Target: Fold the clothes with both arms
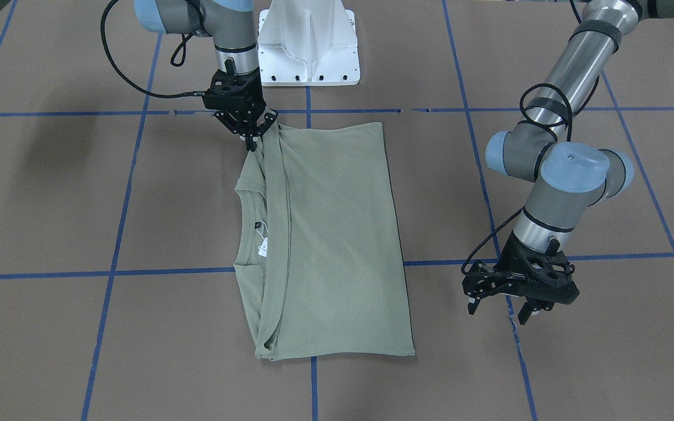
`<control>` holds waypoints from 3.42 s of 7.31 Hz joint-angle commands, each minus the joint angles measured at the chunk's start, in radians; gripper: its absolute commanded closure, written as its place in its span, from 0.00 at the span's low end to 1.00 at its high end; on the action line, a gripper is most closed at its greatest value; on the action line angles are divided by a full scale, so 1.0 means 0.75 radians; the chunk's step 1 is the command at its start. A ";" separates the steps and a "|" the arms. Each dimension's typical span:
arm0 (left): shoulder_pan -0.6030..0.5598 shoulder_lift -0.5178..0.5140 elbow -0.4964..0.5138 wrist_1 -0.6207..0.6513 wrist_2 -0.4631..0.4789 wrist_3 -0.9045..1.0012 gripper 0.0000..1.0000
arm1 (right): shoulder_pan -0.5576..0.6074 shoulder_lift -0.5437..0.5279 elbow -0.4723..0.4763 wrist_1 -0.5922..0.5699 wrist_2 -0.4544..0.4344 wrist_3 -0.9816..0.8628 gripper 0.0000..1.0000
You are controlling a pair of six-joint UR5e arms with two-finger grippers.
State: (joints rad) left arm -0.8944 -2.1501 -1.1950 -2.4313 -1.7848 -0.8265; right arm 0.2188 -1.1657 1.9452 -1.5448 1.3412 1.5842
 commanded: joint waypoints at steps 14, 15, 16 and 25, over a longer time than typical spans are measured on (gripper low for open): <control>0.029 0.014 -0.006 -0.002 -0.001 -0.002 0.00 | 0.164 0.325 -0.403 -0.102 0.292 -0.638 0.38; 0.029 0.014 -0.006 -0.002 -0.001 -0.002 0.00 | 0.164 0.327 -0.397 -0.102 0.292 -0.638 0.35; 0.029 0.014 -0.006 -0.002 0.001 -0.002 0.00 | 0.164 0.329 -0.379 -0.102 0.294 -0.638 0.33; 0.041 0.014 -0.004 -0.002 0.001 -0.002 0.00 | 0.191 0.362 -0.405 -0.102 0.237 -0.662 0.41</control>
State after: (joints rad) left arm -0.8645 -2.1399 -1.1985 -2.4329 -1.7841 -0.8283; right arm 0.3613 -0.8966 1.6453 -1.6214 1.5199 1.0872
